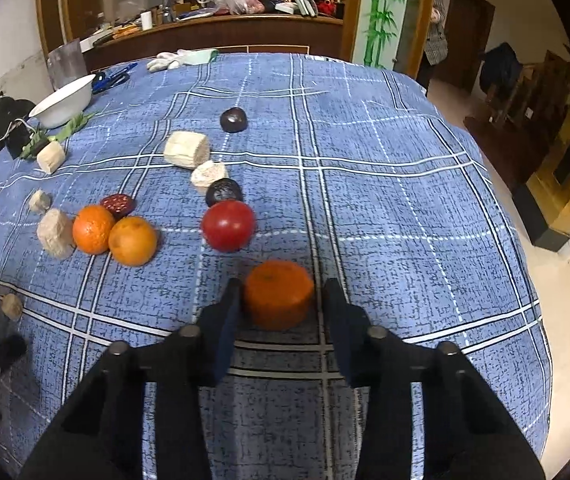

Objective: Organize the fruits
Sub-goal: 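Grasp the large orange with the right gripper while the left grasps a small beige bun, then carry the orange and bun into the white tray and open both grippers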

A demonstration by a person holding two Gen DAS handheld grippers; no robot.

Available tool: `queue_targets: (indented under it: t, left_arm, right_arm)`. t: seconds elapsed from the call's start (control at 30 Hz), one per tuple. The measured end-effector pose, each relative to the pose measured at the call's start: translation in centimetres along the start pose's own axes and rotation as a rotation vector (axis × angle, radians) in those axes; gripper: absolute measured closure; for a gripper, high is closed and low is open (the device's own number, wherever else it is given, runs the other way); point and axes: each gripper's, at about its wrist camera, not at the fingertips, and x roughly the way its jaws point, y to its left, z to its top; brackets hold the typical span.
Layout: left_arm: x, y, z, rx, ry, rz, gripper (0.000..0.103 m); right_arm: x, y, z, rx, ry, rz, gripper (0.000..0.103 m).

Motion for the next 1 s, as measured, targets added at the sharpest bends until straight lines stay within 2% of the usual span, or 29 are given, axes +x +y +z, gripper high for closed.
queue_targets:
  t: [0.03,0.07,0.23,0.4,0.63,0.8,1.0]
  left_arm:
    - [0.0,0.1,0.0,0.0,-0.005,-0.003,0.072]
    - [-0.1,0.1,0.0,0.001,-0.007,-0.01,0.083]
    - [-0.9,0.9,-0.3,0.004,-0.009,-0.038,0.083]
    - [-3.3,2.6,-0.8,-0.021,-0.066,-0.085,0.083]
    - [-7.3,6.2,-2.4,-0.073,-0.135,-0.101,0.083]
    - [-10.1,10.0,-3.2,-0.143,-0.182,-0.047,0.083]
    - [-13.3,15.9,-4.2,-0.25,-0.24,0.112,0.083]
  right_arm:
    - [0.1,0.2,0.0,-0.007,-0.001,-0.005,0.066]
    - [0.2,0.3,-0.1,-0.015,-0.004,-0.016,0.066]
    - [0.3,0.1,-0.1,-0.01,-0.004,-0.004,0.067]
    - [-0.2,0.1,-0.1,-0.005,-0.016,-0.006,0.067]
    - [-4.1,0.8,-0.9,0.006,-0.076,-0.002,0.067]
    - [-7.2,3.7,-1.6,-0.025,-0.117,0.034,0.067]
    - [-10.0,9.9,-1.7,-0.109,-0.165,0.129,0.067]
